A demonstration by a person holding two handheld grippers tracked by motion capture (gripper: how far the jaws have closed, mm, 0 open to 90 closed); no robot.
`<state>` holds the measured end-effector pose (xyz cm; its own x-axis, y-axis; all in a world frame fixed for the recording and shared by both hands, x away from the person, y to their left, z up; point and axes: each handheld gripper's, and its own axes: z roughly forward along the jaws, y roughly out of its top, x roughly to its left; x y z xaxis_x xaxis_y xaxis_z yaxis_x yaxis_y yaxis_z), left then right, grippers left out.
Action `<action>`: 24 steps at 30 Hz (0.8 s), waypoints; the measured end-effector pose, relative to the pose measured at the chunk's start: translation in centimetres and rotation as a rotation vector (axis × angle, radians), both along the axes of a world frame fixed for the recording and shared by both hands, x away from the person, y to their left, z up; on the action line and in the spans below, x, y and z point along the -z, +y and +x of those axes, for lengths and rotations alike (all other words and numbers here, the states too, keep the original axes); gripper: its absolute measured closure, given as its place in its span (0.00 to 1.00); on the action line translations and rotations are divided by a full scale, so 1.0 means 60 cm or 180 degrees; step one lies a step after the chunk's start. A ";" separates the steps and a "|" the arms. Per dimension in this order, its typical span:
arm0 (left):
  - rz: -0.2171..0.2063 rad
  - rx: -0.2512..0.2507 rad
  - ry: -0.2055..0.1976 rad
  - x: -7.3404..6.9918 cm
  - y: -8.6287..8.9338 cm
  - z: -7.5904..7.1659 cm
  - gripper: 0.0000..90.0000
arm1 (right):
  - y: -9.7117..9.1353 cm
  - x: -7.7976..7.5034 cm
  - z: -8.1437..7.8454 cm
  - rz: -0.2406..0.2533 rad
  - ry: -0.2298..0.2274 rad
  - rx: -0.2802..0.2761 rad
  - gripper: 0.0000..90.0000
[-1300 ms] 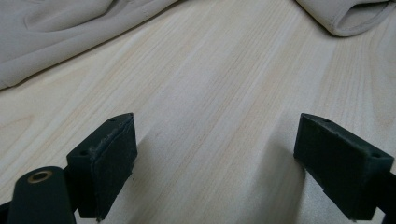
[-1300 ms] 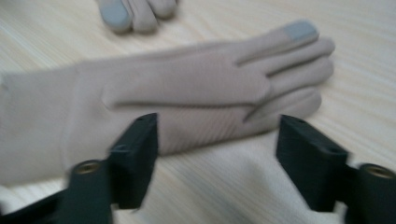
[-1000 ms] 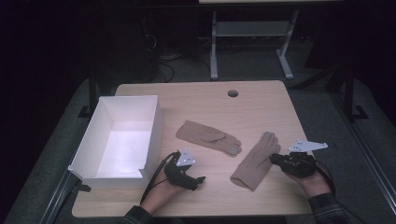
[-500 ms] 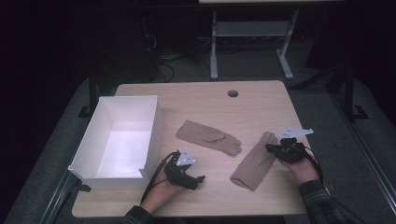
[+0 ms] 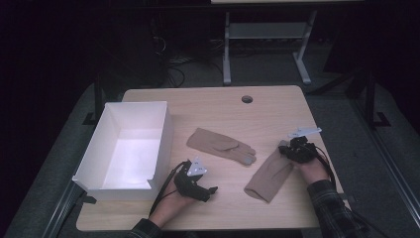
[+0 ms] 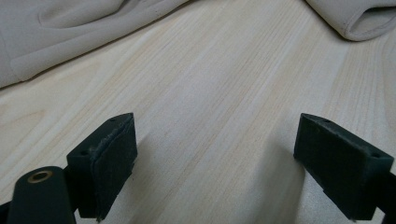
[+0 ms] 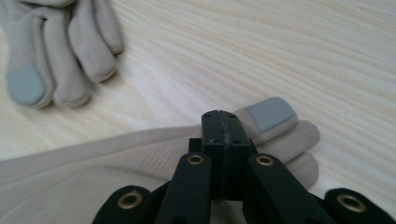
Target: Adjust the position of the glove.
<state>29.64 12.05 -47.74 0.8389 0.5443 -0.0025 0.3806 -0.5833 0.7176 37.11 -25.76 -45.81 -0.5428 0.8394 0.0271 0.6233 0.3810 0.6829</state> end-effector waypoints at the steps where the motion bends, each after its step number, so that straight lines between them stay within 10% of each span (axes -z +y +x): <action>1: -0.0003 0.0000 0.0001 0.000 0.000 0.000 0.14 | 0.002 0.003 0.009 0.0021 0.0014 0.0008 1.00; 14: -0.0009 -0.0008 0.0003 0.000 0.000 -0.001 0.14 | 0.011 -0.003 0.011 -0.0227 -0.0064 0.0066 1.00; 24: -0.0019 -0.0014 0.0010 0.001 0.000 -0.001 0.14 | 0.008 0.009 0.020 -0.0116 0.0051 0.0039 1.00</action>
<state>29.56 12.04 -47.78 0.8365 0.5480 -0.0084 0.3854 -0.5772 0.7199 38.30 -25.28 -46.33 -0.5323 0.8466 0.0049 0.6388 0.3979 0.6585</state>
